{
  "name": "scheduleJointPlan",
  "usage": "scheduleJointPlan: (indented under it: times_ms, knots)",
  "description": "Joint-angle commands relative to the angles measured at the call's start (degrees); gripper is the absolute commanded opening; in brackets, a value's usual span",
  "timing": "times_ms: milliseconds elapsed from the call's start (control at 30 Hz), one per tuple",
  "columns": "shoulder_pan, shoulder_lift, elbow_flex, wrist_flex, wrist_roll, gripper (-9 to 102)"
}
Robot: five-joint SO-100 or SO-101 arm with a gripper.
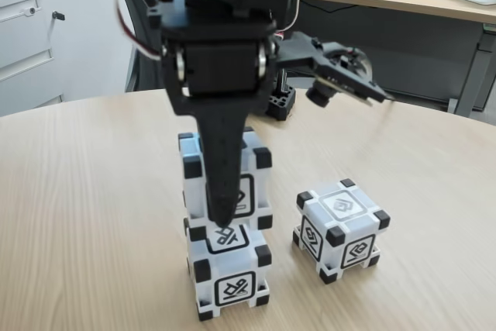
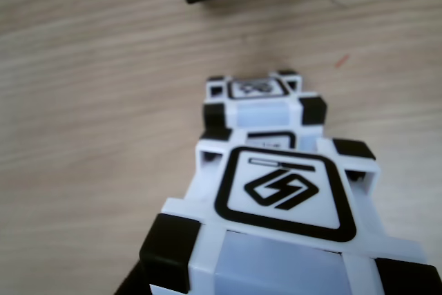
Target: Stack cubes from left to right.
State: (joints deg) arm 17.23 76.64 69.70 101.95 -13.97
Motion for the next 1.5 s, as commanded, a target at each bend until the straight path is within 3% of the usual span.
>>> scheduleJointPlan:
  times_ms: [0, 567, 900, 1467]
  knots:
    - [0.44, 0.44, -2.64, -0.35, -0.26, 0]
    - [0.44, 0.44, -2.37, -0.44, -0.88, 7]
    - [0.44, -4.04, -2.55, -5.54, -0.97, 3]
    - [0.44, -3.25, -1.58, -4.83, -0.18, 0]
